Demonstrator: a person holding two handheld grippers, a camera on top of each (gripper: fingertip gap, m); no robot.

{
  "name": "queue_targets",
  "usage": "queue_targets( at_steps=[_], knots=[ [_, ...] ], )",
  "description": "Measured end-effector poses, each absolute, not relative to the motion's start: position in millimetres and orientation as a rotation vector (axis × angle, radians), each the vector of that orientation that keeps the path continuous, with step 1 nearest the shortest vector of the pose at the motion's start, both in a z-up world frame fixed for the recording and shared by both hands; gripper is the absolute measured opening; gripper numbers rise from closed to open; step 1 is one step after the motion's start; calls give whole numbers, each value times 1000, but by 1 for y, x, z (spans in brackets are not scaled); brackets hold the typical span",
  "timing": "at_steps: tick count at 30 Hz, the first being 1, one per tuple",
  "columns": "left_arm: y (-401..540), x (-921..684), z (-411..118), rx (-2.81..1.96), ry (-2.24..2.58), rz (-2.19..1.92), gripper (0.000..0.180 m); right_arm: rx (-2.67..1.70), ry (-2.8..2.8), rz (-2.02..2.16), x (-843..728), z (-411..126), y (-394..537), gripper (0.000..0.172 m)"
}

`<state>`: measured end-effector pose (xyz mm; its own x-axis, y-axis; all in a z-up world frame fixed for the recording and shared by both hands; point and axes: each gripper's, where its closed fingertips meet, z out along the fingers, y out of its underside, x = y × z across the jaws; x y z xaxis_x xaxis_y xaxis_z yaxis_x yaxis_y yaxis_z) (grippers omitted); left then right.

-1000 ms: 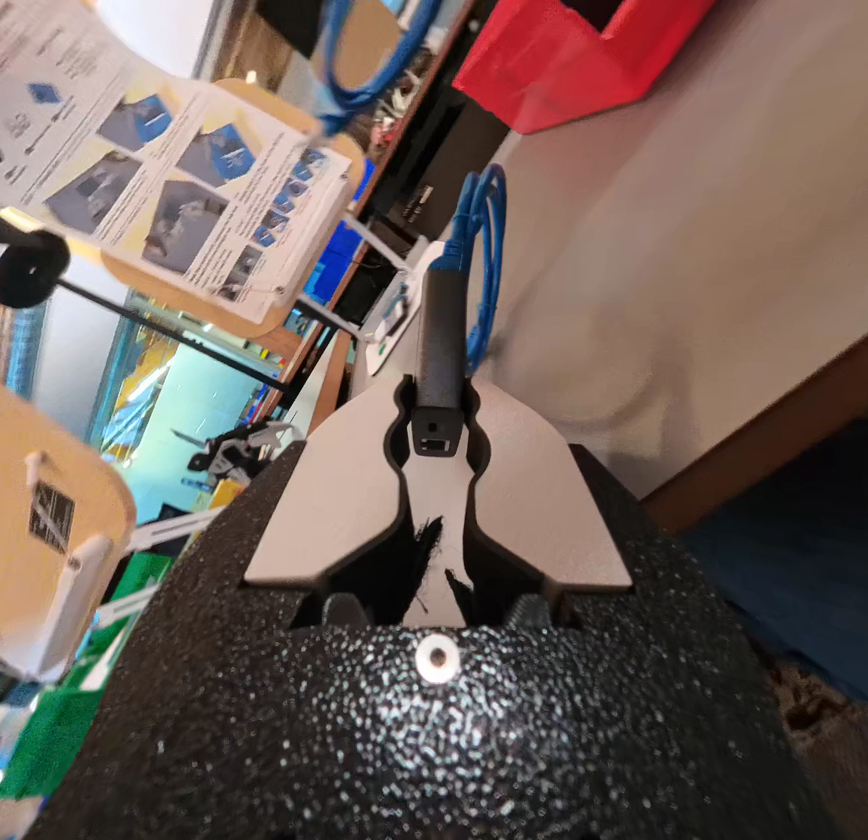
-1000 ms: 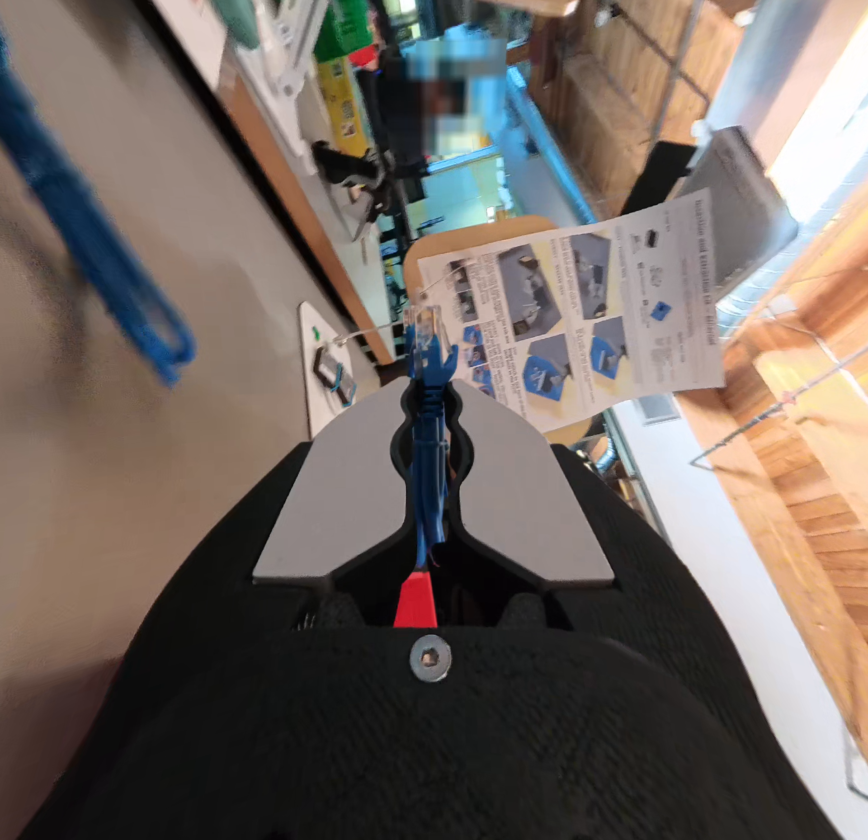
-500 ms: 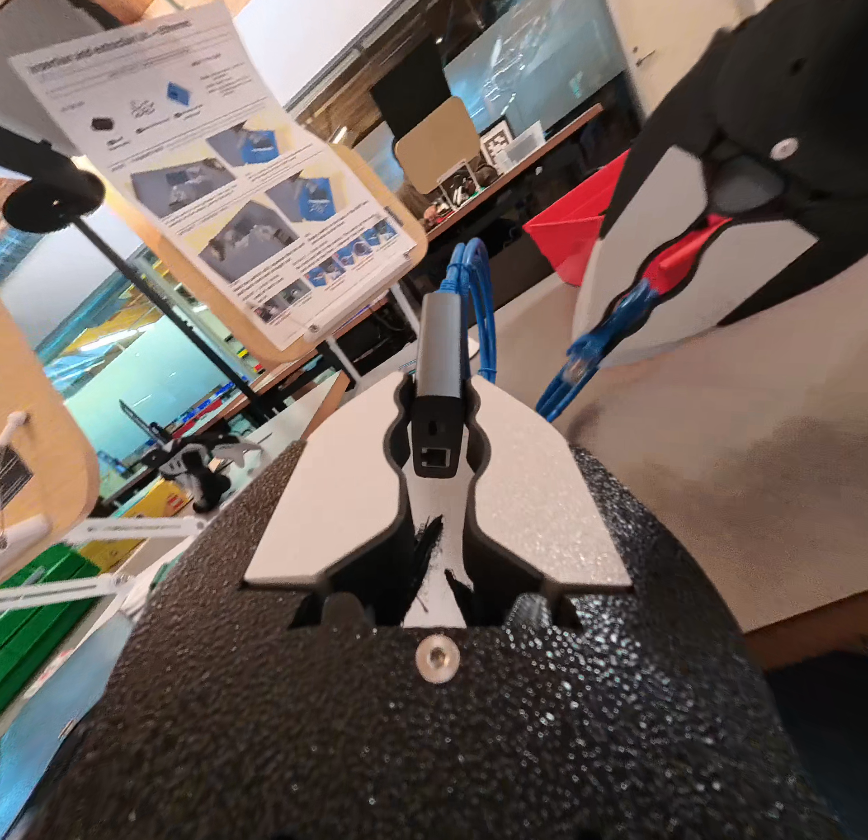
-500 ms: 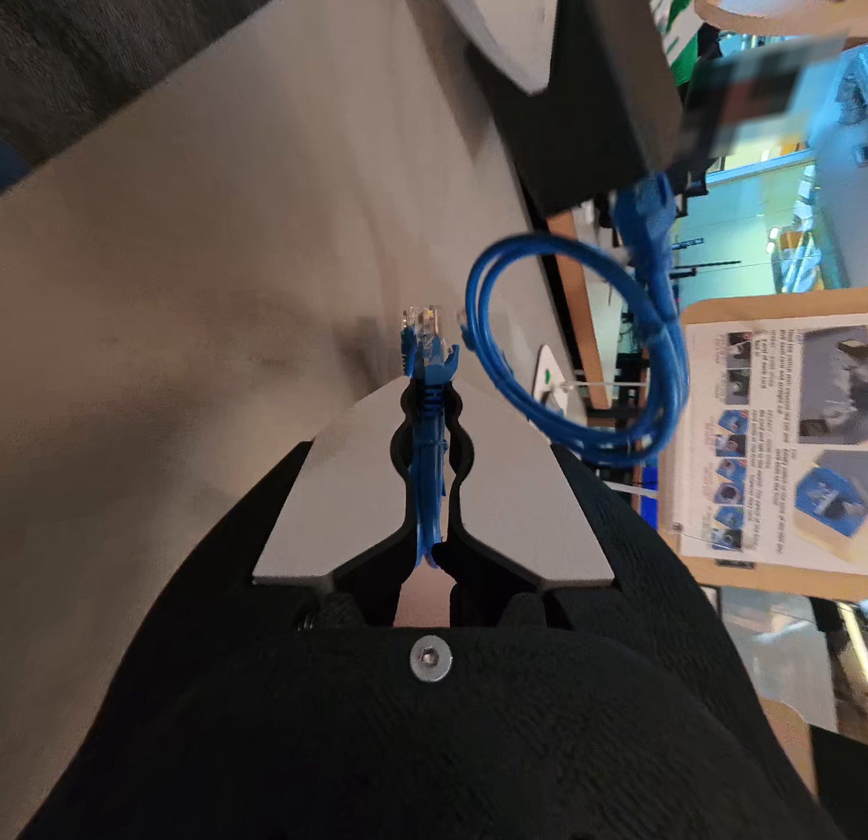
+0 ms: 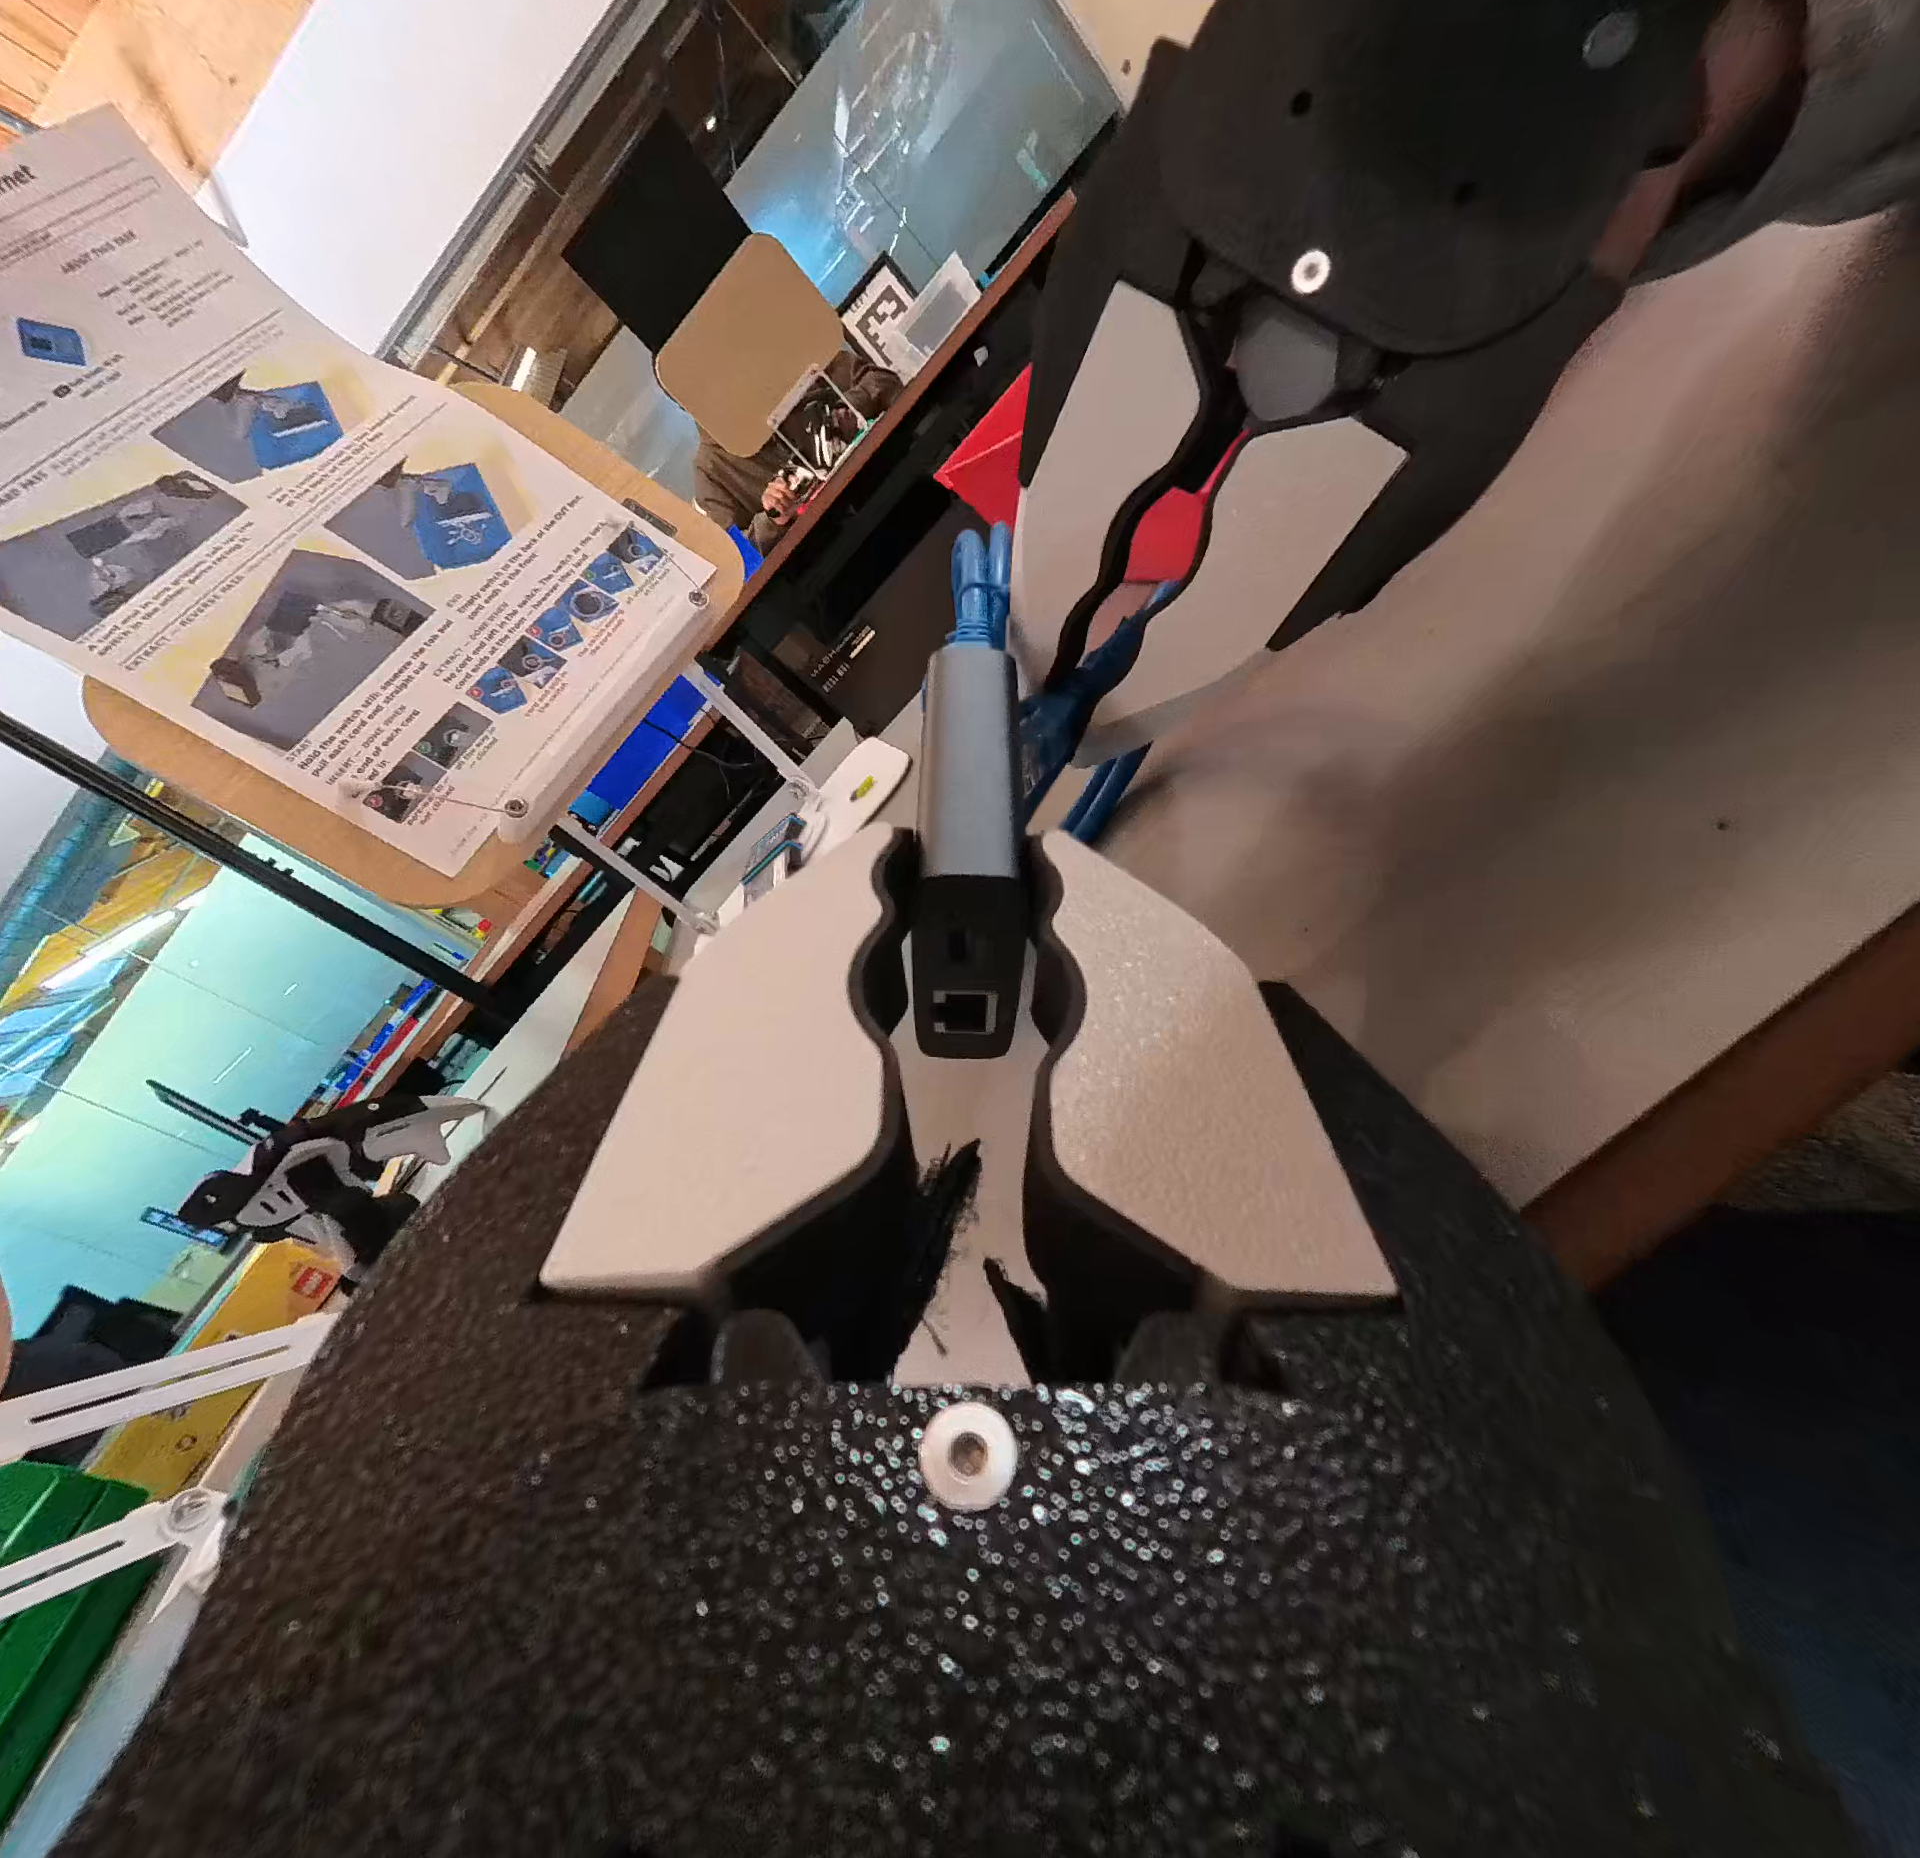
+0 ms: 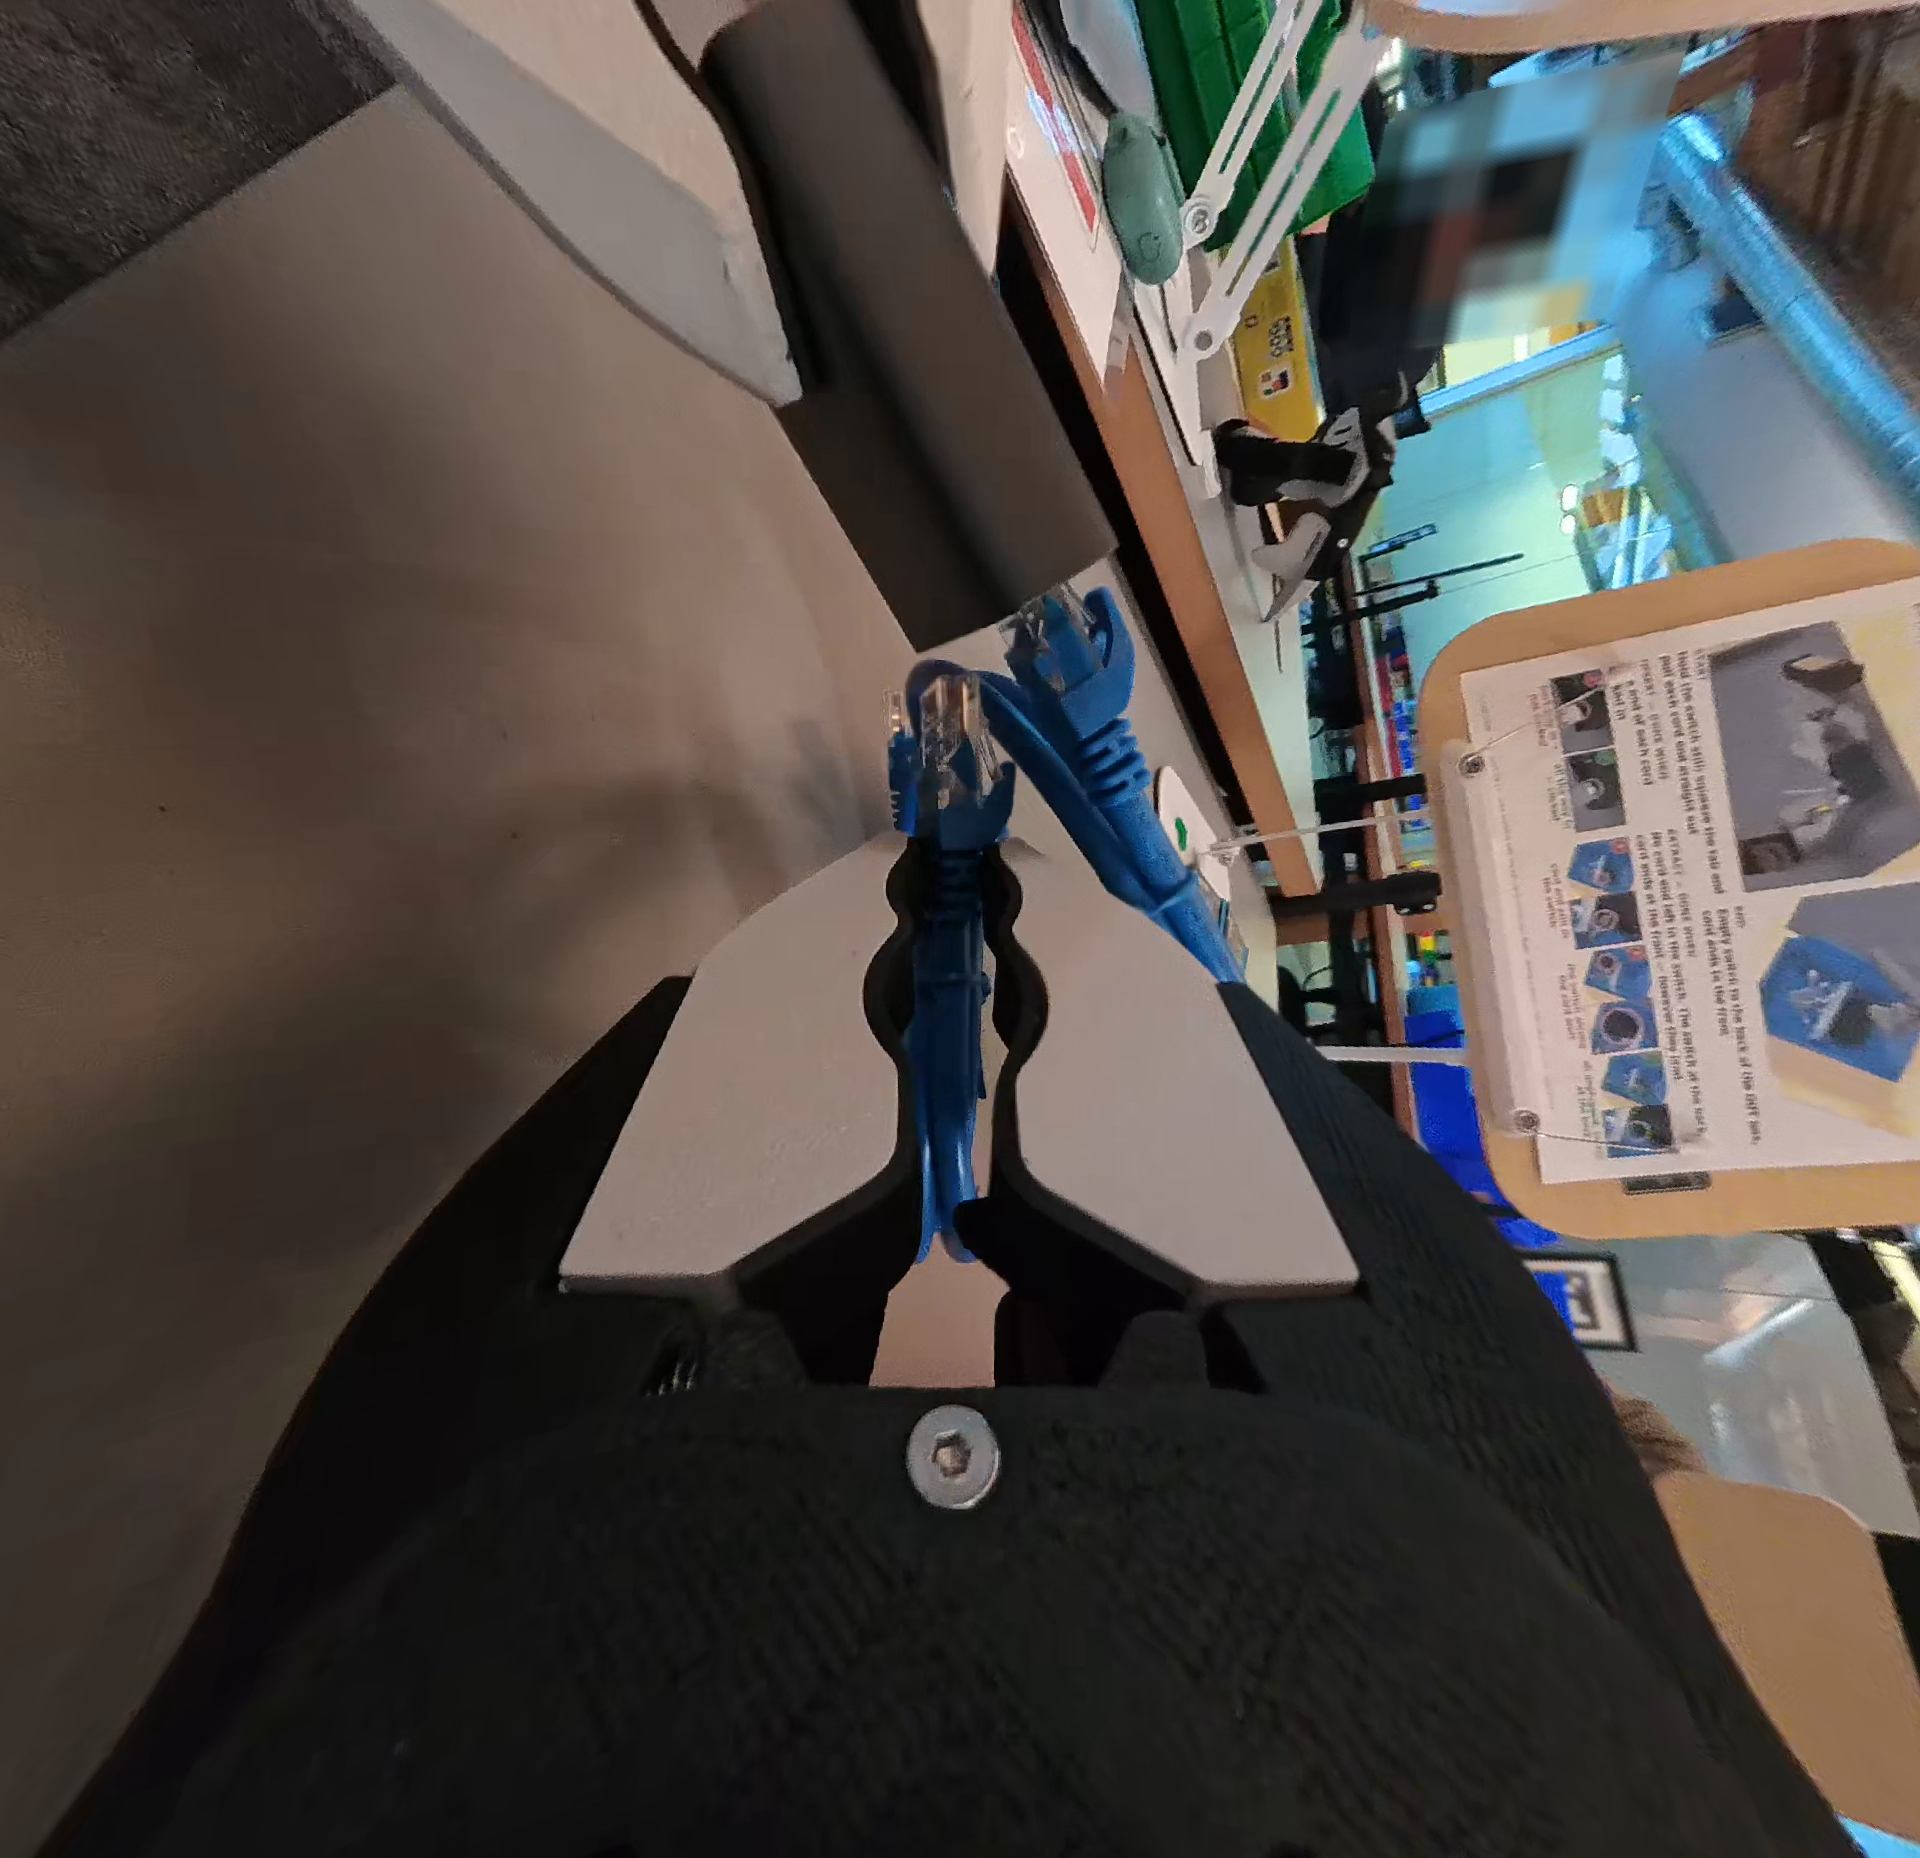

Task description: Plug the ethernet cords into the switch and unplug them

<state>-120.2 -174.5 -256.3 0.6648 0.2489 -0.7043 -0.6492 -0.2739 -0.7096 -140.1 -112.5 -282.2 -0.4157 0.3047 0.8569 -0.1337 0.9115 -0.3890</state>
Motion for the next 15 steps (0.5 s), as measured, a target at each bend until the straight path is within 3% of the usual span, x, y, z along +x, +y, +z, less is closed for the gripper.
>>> queue_targets(
  at_steps=[15],
  knots=[
    [-184, -126, -275, -1652, 398, 984, 20, 175, -1937, 259, -127, -304, -107, 9]
  ],
)
